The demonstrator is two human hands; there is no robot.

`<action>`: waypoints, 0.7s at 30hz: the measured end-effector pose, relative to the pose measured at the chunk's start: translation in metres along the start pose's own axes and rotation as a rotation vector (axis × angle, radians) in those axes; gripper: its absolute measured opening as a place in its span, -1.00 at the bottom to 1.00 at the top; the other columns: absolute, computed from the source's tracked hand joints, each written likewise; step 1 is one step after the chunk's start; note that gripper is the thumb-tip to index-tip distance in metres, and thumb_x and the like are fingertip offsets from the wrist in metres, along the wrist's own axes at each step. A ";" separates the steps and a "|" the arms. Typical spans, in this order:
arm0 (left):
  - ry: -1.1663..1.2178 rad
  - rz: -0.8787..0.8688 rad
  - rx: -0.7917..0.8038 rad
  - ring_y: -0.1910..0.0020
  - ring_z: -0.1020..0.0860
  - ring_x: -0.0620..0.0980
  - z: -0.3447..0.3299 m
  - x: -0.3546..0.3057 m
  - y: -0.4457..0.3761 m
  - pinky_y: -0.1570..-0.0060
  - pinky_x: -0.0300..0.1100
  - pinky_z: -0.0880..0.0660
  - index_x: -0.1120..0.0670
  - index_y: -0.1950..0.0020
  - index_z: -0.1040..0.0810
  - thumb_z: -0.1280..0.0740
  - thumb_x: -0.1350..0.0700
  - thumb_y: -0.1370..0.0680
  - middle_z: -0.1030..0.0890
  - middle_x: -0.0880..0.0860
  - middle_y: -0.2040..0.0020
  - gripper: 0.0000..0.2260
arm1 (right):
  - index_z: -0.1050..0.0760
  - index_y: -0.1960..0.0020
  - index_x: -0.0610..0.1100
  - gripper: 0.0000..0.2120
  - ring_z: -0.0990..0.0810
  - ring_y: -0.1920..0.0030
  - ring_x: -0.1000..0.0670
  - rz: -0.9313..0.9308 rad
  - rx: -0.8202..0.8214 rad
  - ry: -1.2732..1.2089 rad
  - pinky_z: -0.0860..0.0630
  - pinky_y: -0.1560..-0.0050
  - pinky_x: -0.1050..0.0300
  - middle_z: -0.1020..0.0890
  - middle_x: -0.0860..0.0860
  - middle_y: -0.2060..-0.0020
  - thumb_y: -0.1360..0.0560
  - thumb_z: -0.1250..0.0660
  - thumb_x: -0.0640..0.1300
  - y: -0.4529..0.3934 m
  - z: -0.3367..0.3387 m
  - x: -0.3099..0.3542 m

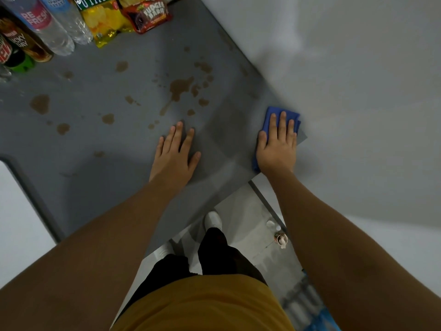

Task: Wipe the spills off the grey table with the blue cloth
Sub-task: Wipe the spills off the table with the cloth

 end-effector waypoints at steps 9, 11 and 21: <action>0.000 -0.002 -0.021 -0.65 0.00 0.08 -0.001 -0.001 0.002 -0.61 0.08 0.01 -0.01 -0.67 -0.05 -0.06 -0.18 -0.70 -0.01 0.10 -0.68 -0.42 | 0.01 -0.66 -0.03 -0.39 0.06 -0.64 -0.11 0.108 -0.032 0.003 0.11 -0.60 -0.03 -0.01 -0.01 -0.65 -0.69 0.08 0.21 0.024 -0.014 0.049; -0.006 -0.002 -0.025 -0.65 -0.01 0.08 0.000 -0.002 0.002 -0.61 0.09 0.01 0.00 -0.67 -0.06 -0.06 -0.18 -0.70 -0.02 0.11 -0.68 -0.43 | 0.01 -0.66 0.00 -0.40 0.08 -0.64 -0.09 0.149 -0.009 -0.009 0.11 -0.61 -0.04 0.01 0.02 -0.65 -0.69 0.09 0.22 0.011 -0.013 0.047; -0.017 0.014 0.013 -0.66 0.05 0.06 0.005 -0.002 0.002 -0.62 0.05 0.05 -0.01 -0.68 -0.01 -0.03 -0.19 -0.70 0.04 0.09 -0.68 -0.42 | 0.10 -0.66 0.04 -0.42 0.14 -0.63 -0.04 0.087 0.012 -0.007 0.17 -0.61 -0.01 0.08 0.04 -0.65 -0.69 0.15 0.19 -0.026 0.003 0.016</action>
Point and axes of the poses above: each hand's wrist, its own y-axis away from the middle knuckle, its own z-axis out of the back of the hand, x = y × z, the point moved 7 cm from there along -y, towards the middle knuckle
